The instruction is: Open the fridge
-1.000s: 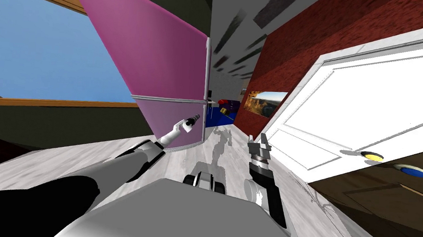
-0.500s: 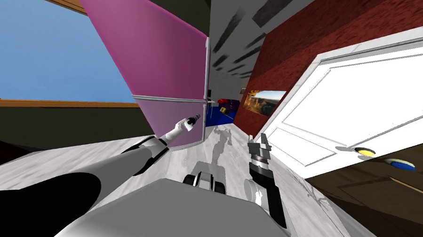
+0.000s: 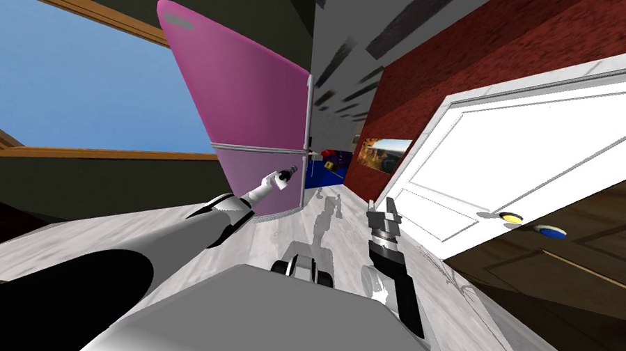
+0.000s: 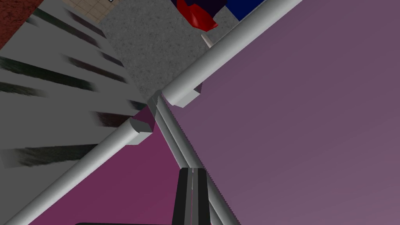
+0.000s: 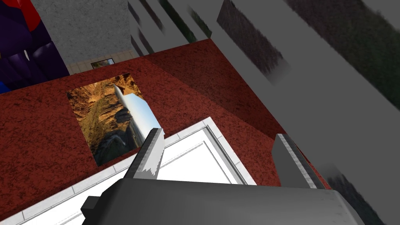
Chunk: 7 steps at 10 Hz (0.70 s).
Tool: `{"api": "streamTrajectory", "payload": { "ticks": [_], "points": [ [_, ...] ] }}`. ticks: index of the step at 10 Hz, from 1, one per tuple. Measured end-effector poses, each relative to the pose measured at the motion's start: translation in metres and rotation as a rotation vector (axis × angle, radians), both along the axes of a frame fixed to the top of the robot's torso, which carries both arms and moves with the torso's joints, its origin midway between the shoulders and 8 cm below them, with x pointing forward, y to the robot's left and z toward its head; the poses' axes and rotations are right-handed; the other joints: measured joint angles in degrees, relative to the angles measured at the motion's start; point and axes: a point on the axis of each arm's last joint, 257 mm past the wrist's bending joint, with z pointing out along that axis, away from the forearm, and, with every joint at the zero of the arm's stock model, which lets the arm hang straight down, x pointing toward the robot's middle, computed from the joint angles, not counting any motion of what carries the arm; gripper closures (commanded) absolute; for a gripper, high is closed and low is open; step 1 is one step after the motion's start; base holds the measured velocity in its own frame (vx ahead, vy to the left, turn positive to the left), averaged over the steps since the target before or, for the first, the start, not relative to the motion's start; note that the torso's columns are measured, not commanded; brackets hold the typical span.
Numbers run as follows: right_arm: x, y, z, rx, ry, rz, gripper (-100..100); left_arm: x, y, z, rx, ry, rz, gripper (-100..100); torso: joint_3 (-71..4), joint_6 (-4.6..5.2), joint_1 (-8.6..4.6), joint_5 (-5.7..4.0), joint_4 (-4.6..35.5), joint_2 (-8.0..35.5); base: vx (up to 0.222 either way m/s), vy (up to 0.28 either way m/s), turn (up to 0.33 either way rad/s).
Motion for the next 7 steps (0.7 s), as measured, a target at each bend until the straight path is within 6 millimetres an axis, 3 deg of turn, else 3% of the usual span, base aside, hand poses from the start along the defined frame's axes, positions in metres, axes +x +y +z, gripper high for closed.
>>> {"api": "streamTrajectory", "payload": {
  "ticks": [1, 3, 5, 6, 7],
  "points": [
    [0.000, 0.000, 0.000, 0.000, 0.000, 0.000, 0, 0.000, 0.005, -0.006, 0.002, 0.014, 0.011, 100, 0.20, 0.00, 0.05, 0.01, 0.11, 0.31, -0.195, 0.066, -0.110],
    [0.000, 0.000, 0.000, 0.000, 0.000, 0.000, 0, 0.011, -0.016, 0.005, 0.015, -0.006, -0.031, 100, 0.93, -0.02, 0.24, 0.06, 0.50, 1.43, -0.250, 0.063, -0.063],
    [0.000, 0.000, 0.000, 0.000, 0.000, 0.000, 0, 0.020, -0.008, 0.015, 0.025, -0.002, -0.006, 100, 0.23, -0.01, -0.15, -0.06, 0.14, 0.31, -0.069, -0.010, 0.018],
    [0.000, 0.000, 0.000, 0.000, 0.000, 0.000, 0, 0.020, -0.006, 0.015, 0.026, 0.000, -0.002, -100, 0.02, 0.01, -0.08, -0.03, 0.02, 0.01, 0.091, -0.039, 0.040],
    [0.000, 0.000, 0.000, 0.000, 0.000, 0.000, 0, 0.020, -0.001, 0.016, 0.028, -0.002, 0.005, -100, -0.11, -0.01, -0.07, -0.03, -0.03, -0.21, 0.162, -0.098, 0.042]
  ]
}}
